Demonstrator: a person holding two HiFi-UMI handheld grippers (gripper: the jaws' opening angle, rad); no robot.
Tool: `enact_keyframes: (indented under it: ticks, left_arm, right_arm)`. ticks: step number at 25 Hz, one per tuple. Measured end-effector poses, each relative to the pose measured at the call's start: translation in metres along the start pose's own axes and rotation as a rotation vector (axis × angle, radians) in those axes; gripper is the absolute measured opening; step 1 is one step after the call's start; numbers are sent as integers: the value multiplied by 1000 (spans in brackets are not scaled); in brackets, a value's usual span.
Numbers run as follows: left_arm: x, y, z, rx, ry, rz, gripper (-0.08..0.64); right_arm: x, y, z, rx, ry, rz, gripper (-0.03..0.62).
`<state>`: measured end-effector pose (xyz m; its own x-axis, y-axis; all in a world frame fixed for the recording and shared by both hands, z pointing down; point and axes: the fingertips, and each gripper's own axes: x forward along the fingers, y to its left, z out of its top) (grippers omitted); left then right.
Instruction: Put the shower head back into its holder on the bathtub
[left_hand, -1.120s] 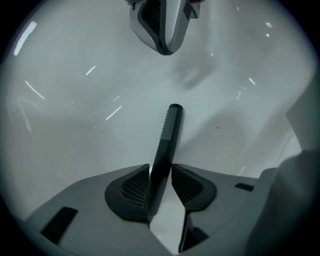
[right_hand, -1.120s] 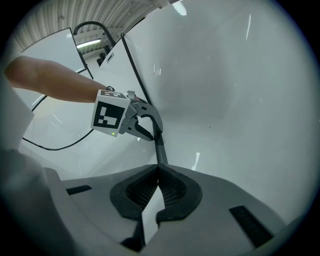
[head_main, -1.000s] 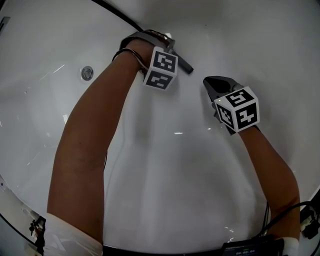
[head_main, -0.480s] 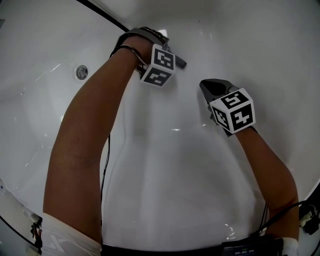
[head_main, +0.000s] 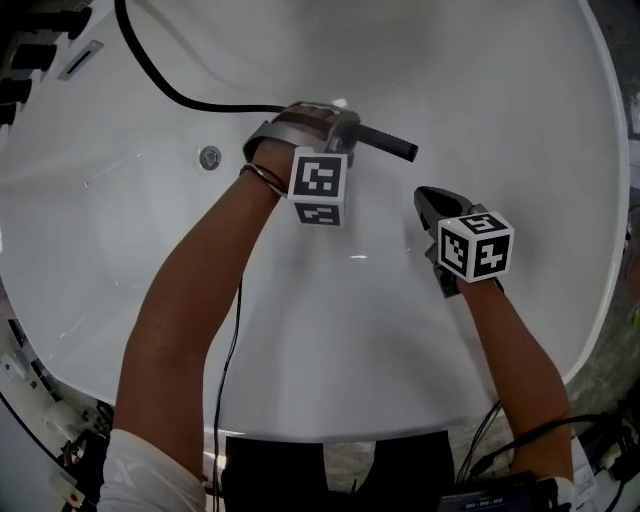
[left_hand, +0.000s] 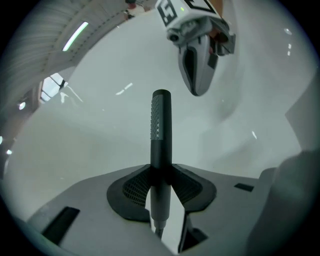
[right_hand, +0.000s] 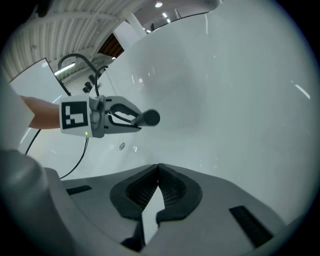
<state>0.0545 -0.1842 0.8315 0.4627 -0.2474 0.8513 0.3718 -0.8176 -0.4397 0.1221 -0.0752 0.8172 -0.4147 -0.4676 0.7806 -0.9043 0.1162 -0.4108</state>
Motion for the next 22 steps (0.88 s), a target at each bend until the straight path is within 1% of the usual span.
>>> enact_keyframes:
  ticks: [2,5,7,10,13,18,20,22]
  left_arm:
    - [-45,26,22,-85,-58,87,137]
    - [-116,65,47,-224,-122,212,137]
    - [-161,81,61,-317,-157,269,137]
    - [-225,99,75,-425,-196,340,137]
    - [-290,116,82,-523,-226,417,137]
    - [-403,146,81,-710,-286,591,138]
    - [-444,156,79,-788,-300,653,138]
    - [-478,165,76,-846,-307,705,138]
  right_arm:
    - [-22,21,10,-45,-12,15,11]
    - [-55,58,35,-91,-62,42,11]
    - [-79,83,46,-100,-88,52,11]
    - [-113,116,63,-119,-123,65,11]
    - [-146,141,76,-131,-154,77,11]
    - [-199,169,89,-149,-174,89,11]
    - [-220,178,94,-158,-178,93,11]
    - [-238,187,106,-175,-193,99,11]
